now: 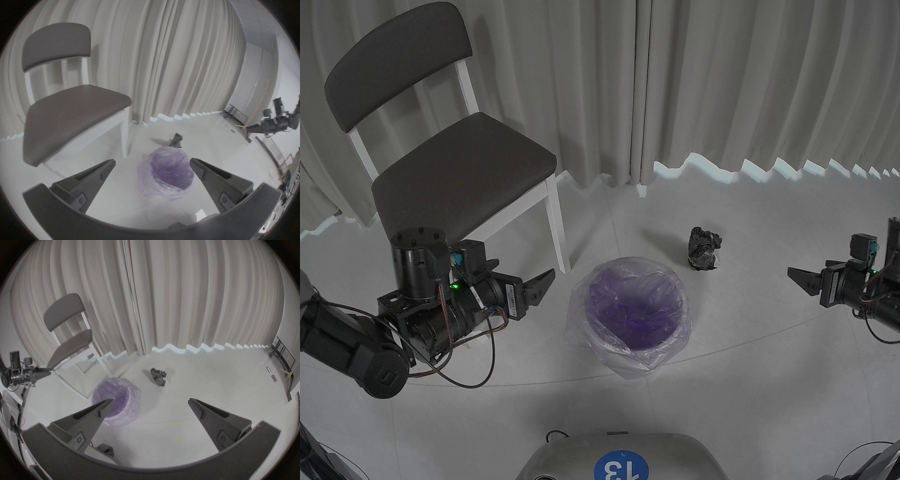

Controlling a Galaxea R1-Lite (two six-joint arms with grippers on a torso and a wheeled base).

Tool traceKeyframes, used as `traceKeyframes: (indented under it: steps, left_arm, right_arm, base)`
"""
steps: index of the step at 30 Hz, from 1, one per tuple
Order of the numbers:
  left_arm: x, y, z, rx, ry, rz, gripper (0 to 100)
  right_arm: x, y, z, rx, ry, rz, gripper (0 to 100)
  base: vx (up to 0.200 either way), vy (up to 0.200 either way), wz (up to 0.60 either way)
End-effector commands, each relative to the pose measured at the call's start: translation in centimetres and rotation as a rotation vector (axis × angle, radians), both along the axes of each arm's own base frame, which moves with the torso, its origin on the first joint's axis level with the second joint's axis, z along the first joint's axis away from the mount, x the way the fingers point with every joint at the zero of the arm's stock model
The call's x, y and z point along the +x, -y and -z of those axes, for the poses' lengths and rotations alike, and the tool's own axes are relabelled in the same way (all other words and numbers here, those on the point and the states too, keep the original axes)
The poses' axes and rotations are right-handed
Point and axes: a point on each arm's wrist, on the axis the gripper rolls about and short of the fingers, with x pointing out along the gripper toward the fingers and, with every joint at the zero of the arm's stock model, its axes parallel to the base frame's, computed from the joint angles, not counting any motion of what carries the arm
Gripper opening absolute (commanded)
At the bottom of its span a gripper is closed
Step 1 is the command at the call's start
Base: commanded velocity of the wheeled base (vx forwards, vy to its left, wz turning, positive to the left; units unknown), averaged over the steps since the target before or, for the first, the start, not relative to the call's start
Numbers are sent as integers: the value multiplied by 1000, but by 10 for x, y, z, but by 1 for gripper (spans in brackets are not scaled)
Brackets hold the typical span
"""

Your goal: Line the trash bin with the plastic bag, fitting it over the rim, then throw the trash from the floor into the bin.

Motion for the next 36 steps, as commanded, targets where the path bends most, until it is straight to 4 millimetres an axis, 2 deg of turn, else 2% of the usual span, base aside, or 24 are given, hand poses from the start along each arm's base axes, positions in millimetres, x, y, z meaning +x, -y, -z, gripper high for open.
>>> traceKeyframes:
  steps: [1,6,13,26,36]
  left_arm:
    - [-15,-6,-12,-13,33,-1,100]
    - [-27,-3,-22,-27,63,31,100]
    - [-53,-4,-20,-26,64,87,100]
    - [-66,-7,-27,-32,101,131,100]
    - [-68,-7,-26,-47,110,176,100]
  right_arm:
    - [-23,3,-9,10,71,-5,100]
    - [-23,4,-6,7,58,2,100]
    - [-22,16,-5,0,64,61,100]
    - [-21,18,-5,1,68,61,100]
    - [-19,19,-2,6,55,66,100]
  base:
    - [0,0,0]
    - [0,0,0]
    - [57,0,0]
    - [200,0,0]
    - [0,0,0]
